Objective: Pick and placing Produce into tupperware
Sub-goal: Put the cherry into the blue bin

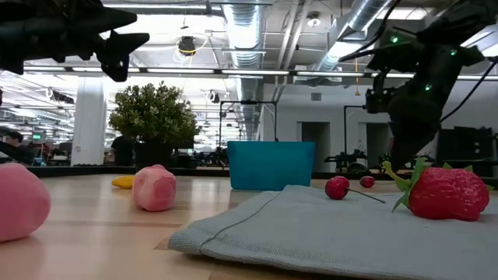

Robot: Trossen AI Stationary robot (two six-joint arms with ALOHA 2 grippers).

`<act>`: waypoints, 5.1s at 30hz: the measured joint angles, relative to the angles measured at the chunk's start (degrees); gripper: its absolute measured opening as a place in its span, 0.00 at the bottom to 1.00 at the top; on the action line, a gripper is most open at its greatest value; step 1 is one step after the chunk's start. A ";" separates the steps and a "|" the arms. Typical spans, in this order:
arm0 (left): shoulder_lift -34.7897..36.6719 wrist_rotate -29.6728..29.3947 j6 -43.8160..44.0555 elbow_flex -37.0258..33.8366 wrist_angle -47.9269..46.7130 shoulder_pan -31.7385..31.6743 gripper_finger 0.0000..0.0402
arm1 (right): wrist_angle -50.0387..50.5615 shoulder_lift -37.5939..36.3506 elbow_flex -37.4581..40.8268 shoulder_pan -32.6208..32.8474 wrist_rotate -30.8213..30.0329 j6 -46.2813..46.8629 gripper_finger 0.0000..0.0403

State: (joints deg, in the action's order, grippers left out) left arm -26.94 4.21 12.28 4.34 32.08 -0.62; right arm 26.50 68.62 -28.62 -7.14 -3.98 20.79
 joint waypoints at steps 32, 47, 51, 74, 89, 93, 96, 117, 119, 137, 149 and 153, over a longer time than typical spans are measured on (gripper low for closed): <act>-0.02 0.39 1.01 0.00 -0.07 0.00 0.42 | -7.35 8.35 0.09 -5.74 5.43 -5.19 0.05; -0.02 -0.58 1.27 0.00 -0.20 0.00 0.42 | -18.28 -3.65 0.07 -1.87 9.81 4.00 0.03; -0.02 -0.59 1.35 0.00 -0.20 0.00 0.42 | -25.81 -9.38 0.07 2.13 6.96 5.11 0.03; -0.02 -1.90 4.82 0.00 1.70 0.02 0.42 | -62.60 -29.22 12.77 22.62 -8.36 -0.35 0.03; -0.02 -2.81 5.30 0.00 1.51 0.02 0.42 | -98.60 -30.01 28.26 32.98 -3.92 -1.35 0.03; -0.02 -4.34 5.28 0.00 0.43 0.02 0.42 | -102.51 -29.73 28.08 36.58 1.00 -5.54 0.03; -0.02 -4.50 5.33 0.00 0.39 0.02 0.42 | -104.21 -29.20 27.30 39.66 5.34 -10.01 0.03; -0.02 -4.61 6.71 0.00 0.33 0.02 0.42 | -98.70 -28.76 27.23 43.76 -28.37 -18.07 0.03; -0.02 -4.61 6.83 0.00 -0.08 0.02 0.42 | -98.39 -28.78 27.16 43.76 -32.92 -19.61 0.03; -0.04 -6.64 6.39 0.00 -1.88 0.02 0.42 | -21.18 -26.23 -0.95 33.24 -53.51 2.84 0.03; -0.04 -6.71 6.83 0.00 -2.86 0.02 0.42 | -3.57 -12.34 -13.59 15.91 -31.35 2.78 0.03; -0.05 -6.86 6.86 0.00 -3.17 0.01 0.42 | -0.33 -7.00 -18.29 11.53 -23.17 0.33 0.03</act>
State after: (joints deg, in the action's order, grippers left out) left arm -26.99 -2.66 19.14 4.34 28.90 -0.61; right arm 26.17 61.62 -46.92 4.39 -27.14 21.12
